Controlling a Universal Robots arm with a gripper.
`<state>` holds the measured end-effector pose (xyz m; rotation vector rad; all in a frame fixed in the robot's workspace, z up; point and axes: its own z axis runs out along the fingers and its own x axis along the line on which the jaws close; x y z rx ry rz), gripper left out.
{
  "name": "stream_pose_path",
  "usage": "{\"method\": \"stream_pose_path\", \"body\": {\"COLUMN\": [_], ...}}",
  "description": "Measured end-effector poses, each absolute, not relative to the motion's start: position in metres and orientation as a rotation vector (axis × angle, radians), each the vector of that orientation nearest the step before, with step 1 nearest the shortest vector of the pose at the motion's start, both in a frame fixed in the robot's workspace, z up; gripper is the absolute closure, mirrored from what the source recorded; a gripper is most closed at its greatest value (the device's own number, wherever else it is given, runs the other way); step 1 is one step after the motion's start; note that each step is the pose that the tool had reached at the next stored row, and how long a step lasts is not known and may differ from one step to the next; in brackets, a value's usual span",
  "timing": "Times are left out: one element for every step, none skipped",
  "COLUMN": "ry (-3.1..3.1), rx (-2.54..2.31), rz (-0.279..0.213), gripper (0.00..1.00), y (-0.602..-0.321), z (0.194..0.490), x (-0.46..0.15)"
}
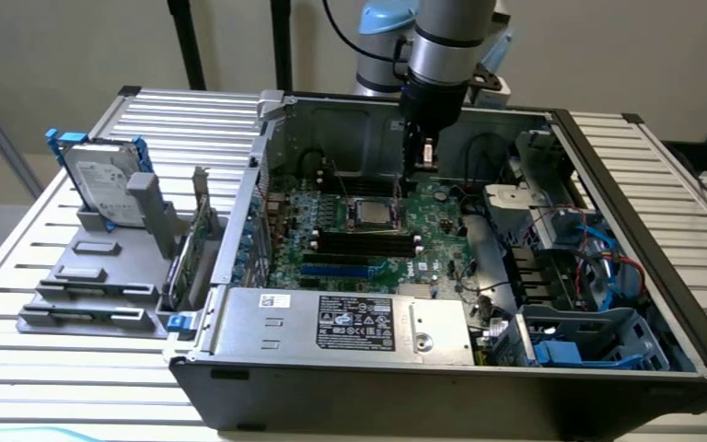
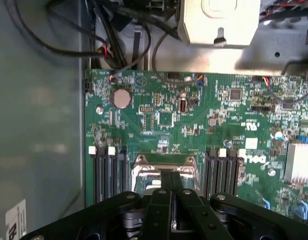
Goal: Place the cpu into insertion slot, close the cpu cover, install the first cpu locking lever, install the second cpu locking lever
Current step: 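Close the cpu cover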
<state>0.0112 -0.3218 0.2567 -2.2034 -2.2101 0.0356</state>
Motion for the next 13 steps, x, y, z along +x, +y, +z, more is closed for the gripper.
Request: {"method": "stream_pose_path", "body": {"ry": [-2.21, -2.21, -2.21, -2.21, -2.208, -2.207, -2.206, -2.206, -2.206, -2.207, -2.207, -2.207, -2.207], "rx": [-2.203, -2.203, -2.203, -2.202, -2.2, -2.197, -2.194, -2.19, -2.187, -2.185, -2.184, -2.184, -2.184], "rz": [0.035, 0.036, 0.036, 0.038, 0.042, 0.046, 0.05, 0.055, 0.058, 0.059, 0.06, 0.06, 0.06], "gripper": [0.89, 0.89, 0.89, 0.89, 0.89, 0.89, 0.89, 0.89, 0.89, 0.89, 0.89, 0.89, 0.89], "y": [-0.322, -0.322, -0.322, -0.322, -0.322, -0.322, -0.322, -0.322, -0.322, -0.322, -0.322, -0.322, -0.322], "z": [0.257, 0.257, 0.257, 0.257, 0.257, 0.257, 0.257, 0.257, 0.257, 0.257, 0.257, 0.257, 0.257], "x": [0.008, 0.004, 0.002, -0.001, -0.002, -0.003, -0.003, -0.004, -0.004, -0.004, -0.004, -0.004, -0.004]}}
